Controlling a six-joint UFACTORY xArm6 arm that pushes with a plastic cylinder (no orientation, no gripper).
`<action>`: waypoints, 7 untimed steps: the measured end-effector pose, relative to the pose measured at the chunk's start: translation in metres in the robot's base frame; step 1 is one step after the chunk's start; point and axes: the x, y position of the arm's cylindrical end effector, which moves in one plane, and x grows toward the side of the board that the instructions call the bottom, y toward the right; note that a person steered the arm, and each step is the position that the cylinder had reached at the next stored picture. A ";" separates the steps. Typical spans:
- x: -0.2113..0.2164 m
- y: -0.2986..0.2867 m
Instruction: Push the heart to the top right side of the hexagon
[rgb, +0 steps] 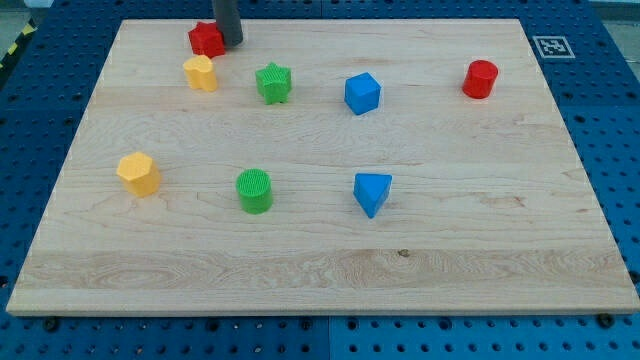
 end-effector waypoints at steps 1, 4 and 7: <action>0.000 -0.008; 0.007 0.087; 0.052 0.073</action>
